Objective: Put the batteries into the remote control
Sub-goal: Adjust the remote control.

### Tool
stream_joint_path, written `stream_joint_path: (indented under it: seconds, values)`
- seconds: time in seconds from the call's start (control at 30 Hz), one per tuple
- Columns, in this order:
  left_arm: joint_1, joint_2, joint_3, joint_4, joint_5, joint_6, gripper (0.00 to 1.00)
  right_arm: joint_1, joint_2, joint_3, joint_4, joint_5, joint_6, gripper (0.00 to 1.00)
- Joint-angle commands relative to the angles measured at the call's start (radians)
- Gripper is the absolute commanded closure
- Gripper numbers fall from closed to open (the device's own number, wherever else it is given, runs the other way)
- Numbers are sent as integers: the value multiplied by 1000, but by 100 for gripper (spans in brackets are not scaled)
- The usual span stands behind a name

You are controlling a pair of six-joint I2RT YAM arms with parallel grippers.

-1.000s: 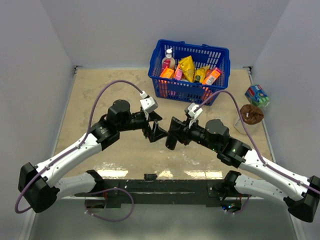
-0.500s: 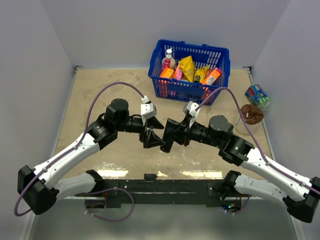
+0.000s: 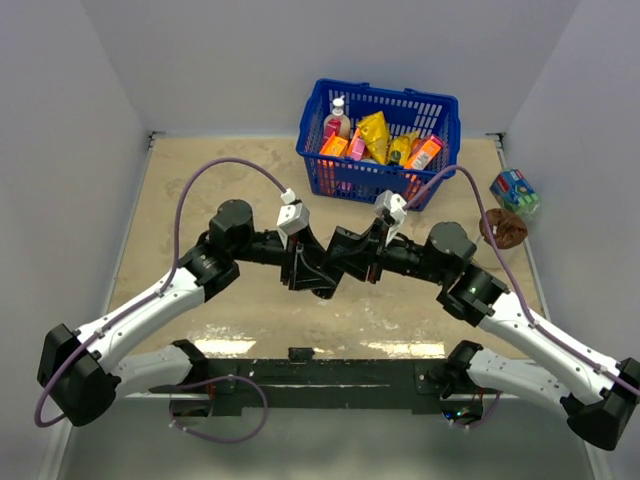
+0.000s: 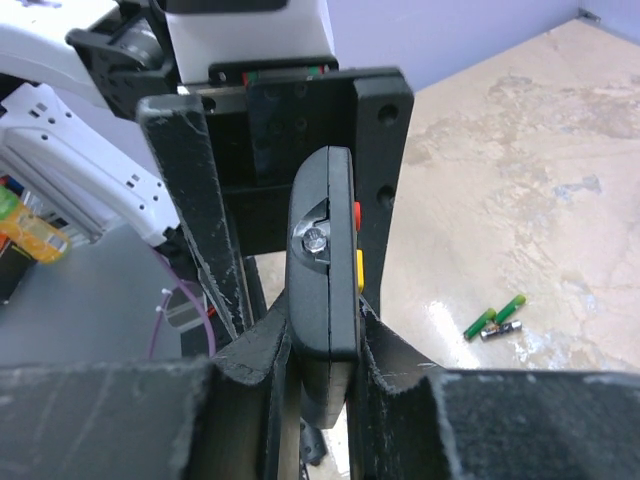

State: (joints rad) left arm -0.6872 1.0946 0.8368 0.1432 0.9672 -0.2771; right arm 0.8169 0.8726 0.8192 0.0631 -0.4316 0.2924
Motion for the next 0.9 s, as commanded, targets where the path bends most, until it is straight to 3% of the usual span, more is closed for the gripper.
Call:
stream_joint_path:
  seconds: [0.0,0.13,0.53,0.63,0.77,0.8,0.83,0.87]
  values:
    - [8,14,-8,116,59,-66,49,-36,-6,11,118,-79,43,100]
    - [9,19,-16,159,48,-96,56,-47,2,15,113,-96,41,100]
    - [14,59,-42,347,57,-247,62,-47,31,6,127,-118,31,100]
    - [14,59,-50,366,56,-264,72,-45,34,5,130,-118,34,100]
    - [15,48,-62,369,27,-263,98,-47,36,5,119,-108,33,100]
    - [17,42,-67,339,-8,-249,100,-45,32,6,104,-81,28,95]
    - [18,31,-67,310,-39,-234,100,-45,29,17,84,-66,19,80]
    - [20,25,-65,274,-80,-196,100,-45,26,26,61,-44,-5,73]
